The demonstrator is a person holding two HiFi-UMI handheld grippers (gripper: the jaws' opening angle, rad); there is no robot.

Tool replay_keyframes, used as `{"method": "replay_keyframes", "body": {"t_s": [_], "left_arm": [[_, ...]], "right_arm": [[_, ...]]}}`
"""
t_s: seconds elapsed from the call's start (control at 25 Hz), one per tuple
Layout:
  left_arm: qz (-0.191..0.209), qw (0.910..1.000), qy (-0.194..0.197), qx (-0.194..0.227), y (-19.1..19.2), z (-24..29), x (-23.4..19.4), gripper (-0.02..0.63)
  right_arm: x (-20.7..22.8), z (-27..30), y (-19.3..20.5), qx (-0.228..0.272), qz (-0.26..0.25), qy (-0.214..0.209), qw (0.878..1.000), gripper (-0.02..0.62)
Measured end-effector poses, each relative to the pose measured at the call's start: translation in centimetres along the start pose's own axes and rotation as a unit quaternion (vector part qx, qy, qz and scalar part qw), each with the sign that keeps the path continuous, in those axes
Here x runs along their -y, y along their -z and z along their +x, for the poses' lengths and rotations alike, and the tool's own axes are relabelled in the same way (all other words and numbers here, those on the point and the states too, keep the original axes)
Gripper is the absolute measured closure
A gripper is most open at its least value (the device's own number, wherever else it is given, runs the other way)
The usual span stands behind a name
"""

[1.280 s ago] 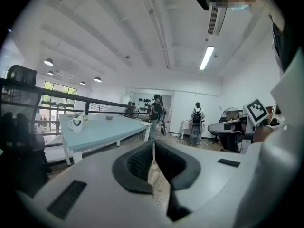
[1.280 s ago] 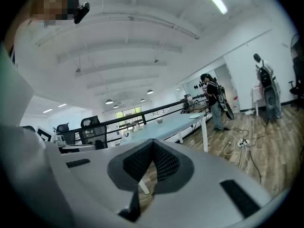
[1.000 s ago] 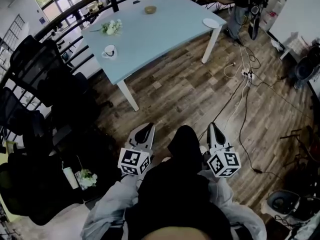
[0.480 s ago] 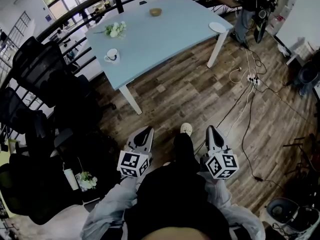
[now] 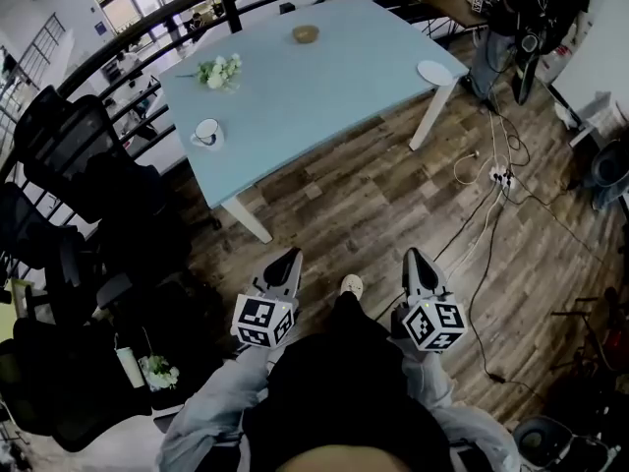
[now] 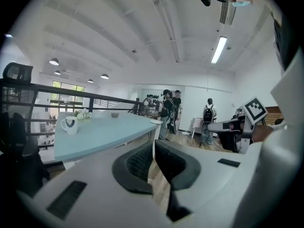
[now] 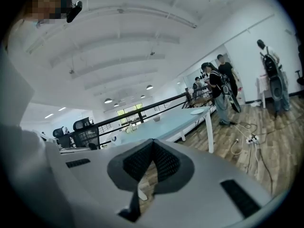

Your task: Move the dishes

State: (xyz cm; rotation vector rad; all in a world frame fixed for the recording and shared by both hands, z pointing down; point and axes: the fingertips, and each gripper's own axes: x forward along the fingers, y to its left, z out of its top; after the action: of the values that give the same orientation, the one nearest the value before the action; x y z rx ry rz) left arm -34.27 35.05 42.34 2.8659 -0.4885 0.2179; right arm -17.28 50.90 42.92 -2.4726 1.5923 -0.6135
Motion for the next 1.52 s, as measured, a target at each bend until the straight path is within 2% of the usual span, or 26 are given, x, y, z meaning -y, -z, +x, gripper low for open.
{"method": "replay_keyframes", "body": {"t_s": [0.28, 0.6, 1.0, 1.24, 1.52], "left_arm": [[-0.014, 0.9994, -0.027, 0.015, -2.6, 7.2, -2.1, 0.578], [-0.017, 0.9979, -0.056, 0.029, -3.7, 13.5, -3.8, 0.578], [-0.027, 0.9967, -0.073, 0.022, -2.7, 15.2, -4.1, 0.578], [-0.029, 0.9969, -0.072, 0.008, -2.2, 17.3, -4.7, 0.578], [-0.028, 0.9981, -0.056, 0.005, -3.5, 22.8, -5.9, 0.578]], "right_arm": [[3.2, 7.0, -4.0, -0.004, -0.009, -0.024, 1.000, 0.589], [6.5, 13.5, -6.5, -0.011, -0.017, -0.052, 0.998, 0.589], [7.4, 16.5, -5.7, -0.037, -0.011, -0.068, 0.997, 0.589], [8.5, 17.8, -5.2, -0.051, -0.004, -0.063, 0.997, 0.589], [10.6, 21.9, -7.3, -0.047, -0.002, -0.054, 0.997, 0.589]]}}
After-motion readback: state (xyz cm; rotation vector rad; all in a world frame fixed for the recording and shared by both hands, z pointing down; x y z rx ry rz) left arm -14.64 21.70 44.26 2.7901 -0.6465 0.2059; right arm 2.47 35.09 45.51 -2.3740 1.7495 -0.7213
